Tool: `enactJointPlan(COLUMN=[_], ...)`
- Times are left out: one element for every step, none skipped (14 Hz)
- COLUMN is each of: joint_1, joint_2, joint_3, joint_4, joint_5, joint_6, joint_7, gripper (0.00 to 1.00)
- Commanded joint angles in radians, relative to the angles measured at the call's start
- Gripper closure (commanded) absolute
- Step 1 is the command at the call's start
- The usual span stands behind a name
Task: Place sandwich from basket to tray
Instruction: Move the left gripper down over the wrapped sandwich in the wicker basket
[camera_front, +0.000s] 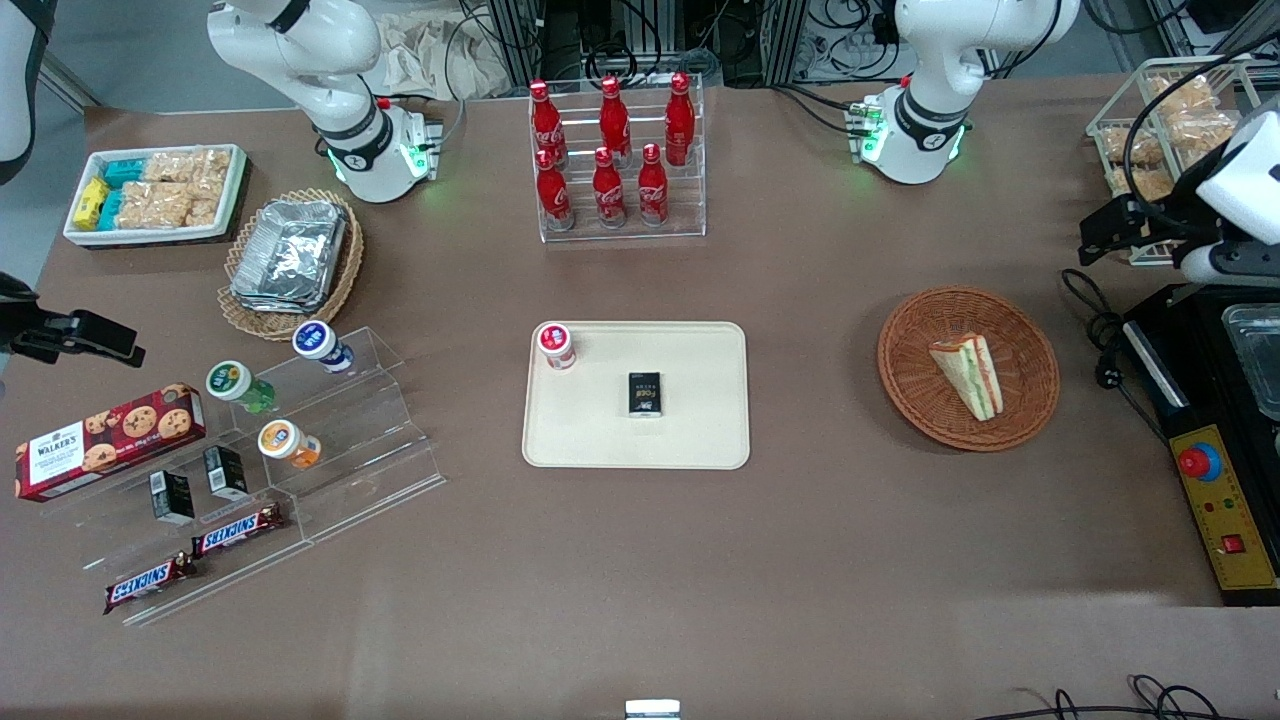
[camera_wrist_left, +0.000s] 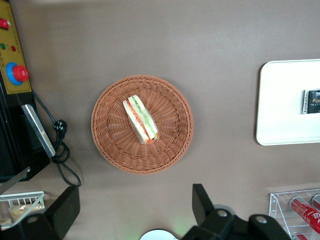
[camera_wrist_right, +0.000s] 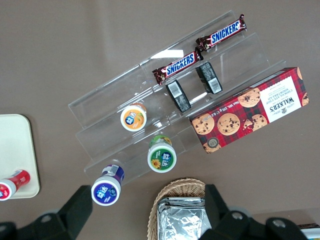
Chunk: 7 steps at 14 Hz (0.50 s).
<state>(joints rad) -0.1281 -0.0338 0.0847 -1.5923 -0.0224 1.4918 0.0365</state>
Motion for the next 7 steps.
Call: enactJointPlan(joint_1=[-0.001, 0.001, 0.002, 0.007, 0.008, 0.011, 0.016], joint_2=[0.049, 0.054, 0.055, 0.055, 0.042, 0.019, -0.010], joint_3=[-0.003, -0.002, 0.000, 0.003, 0.006, 0.006, 0.019], joint_4=[0.066, 0.063, 0.051, 0.020, -0.038, -0.094, -0.168], joint_5=[0.012, 0.013, 0.016, 0.016, 0.015, 0.016, 0.015], joint_6=[-0.036, -0.036, -0.039, -0.050, -0.030, 0.013, 0.065], joint_7=[-0.012, -0.018, -0.038, -0.112, -0.169, -0.191, -0.207], gripper=[0.00, 0.00, 0.00, 0.00, 0.00, 0.00, 0.00])
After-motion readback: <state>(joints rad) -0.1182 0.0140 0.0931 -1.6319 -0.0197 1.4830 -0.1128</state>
